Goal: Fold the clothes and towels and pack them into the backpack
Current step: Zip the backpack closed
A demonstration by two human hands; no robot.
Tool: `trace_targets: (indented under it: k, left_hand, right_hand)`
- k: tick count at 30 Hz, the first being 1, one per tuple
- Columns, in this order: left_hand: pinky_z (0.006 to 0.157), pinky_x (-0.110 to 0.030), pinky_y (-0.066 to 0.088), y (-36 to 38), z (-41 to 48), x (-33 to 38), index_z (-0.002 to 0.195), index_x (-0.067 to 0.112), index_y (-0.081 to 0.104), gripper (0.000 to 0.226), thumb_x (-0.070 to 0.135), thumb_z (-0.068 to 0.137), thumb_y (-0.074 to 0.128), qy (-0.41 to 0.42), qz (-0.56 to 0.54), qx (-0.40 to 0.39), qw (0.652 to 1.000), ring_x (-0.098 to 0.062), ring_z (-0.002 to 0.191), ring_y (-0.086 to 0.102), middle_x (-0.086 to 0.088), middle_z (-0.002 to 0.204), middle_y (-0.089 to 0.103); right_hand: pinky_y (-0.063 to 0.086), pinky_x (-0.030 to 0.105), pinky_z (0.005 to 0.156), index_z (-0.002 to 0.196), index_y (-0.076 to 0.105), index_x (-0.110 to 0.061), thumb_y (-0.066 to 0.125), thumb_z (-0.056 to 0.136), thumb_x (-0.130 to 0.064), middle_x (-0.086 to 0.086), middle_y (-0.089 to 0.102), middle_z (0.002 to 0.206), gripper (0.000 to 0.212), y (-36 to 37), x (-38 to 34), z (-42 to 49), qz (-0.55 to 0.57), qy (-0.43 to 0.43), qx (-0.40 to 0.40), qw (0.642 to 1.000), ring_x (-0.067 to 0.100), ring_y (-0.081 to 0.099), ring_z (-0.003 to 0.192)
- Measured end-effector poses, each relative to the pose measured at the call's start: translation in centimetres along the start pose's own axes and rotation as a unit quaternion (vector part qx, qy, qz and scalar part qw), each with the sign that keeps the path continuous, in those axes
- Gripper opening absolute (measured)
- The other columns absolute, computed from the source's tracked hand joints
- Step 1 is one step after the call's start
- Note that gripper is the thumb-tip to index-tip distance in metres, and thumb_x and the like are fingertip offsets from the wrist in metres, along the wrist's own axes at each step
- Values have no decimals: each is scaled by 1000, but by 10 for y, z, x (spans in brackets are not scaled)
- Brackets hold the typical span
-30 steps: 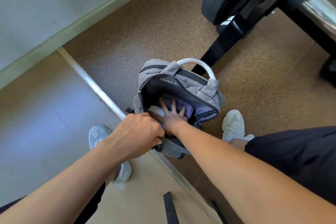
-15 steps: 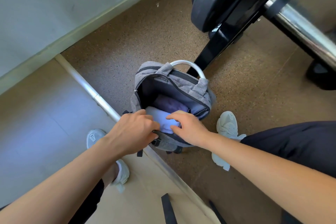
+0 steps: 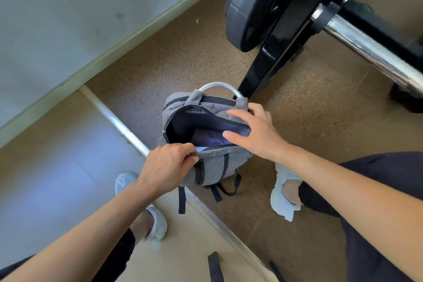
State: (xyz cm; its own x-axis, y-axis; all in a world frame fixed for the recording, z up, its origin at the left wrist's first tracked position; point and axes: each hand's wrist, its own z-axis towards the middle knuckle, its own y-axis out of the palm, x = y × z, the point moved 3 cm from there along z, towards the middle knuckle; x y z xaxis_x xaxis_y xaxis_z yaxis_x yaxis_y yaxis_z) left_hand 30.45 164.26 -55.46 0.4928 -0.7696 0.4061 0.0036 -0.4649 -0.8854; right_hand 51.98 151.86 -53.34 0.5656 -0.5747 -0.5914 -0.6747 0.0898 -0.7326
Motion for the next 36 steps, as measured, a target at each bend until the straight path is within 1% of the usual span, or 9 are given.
trace_targets:
  k: [4,7,12,15,18,22,27,31,36]
  left_hand:
    - [67,-37,51,-2,5,3,101,35,66,26,55,94,50,-5,-57,8,998,-16,91,62,14,92,60]
    - [74,-32,49,-24,19,-1,100,38,70,31,58,84,53,-17,-117,9,993,-7,95,58,17,101,59]
    - [78,-44,60,-54,45,-73,84,31,68,17,27,83,51,-269,-222,110,931,-26,84,70,6,87,69]
    - [83,-47,61,-30,49,-101,107,24,69,25,16,91,50,-341,-257,32,904,-29,97,68,-6,110,71]
    - [73,-38,58,-11,53,-95,136,16,58,38,11,101,44,-373,-359,-40,854,-24,96,63,-8,123,64]
    - [73,-37,60,-9,57,-90,124,18,60,24,18,106,45,-386,-395,-54,832,-23,87,71,-5,110,66]
    - [67,-31,57,-1,56,-99,101,11,65,23,34,100,66,-408,-415,-28,813,-17,77,66,-7,100,65]
    - [73,-34,60,9,51,-92,121,18,63,52,61,93,63,-425,-436,-81,789,-21,94,73,0,116,66]
    - [81,-36,58,14,54,-90,108,18,65,36,49,92,68,-465,-456,-37,758,-24,94,71,-2,108,67]
  right_hand:
    - [32,54,114,120,57,-40,77,73,-64,-1,1,162,57,15,1,-2,-127,-54,-103,985,33,7,145]
    - [40,56,106,99,62,-29,77,81,-53,1,9,159,33,16,2,3,-144,-55,-65,986,32,17,138]
    - [48,53,95,103,68,-23,74,87,-41,5,28,151,24,17,-2,13,-169,-68,-20,983,32,30,130]
    - [52,46,84,100,66,-20,73,89,-37,4,36,142,21,16,1,15,-168,-74,4,983,29,37,125]
    - [47,38,74,96,65,-18,72,91,-34,2,41,135,18,15,3,19,-164,-83,28,982,26,43,119]
    - [41,33,69,96,66,-15,71,92,-30,1,47,123,17,15,4,16,-165,-97,57,980,22,49,110]
    - [40,33,67,92,67,-17,75,88,-35,-3,45,113,19,15,7,15,-162,-102,46,980,19,47,104]
    - [42,36,68,90,66,-18,76,87,-36,-3,43,112,21,13,9,14,-159,-106,24,981,19,45,105]
    - [43,36,69,91,67,-17,76,87,-35,-2,44,115,21,11,8,14,-152,-117,3,982,20,45,106]
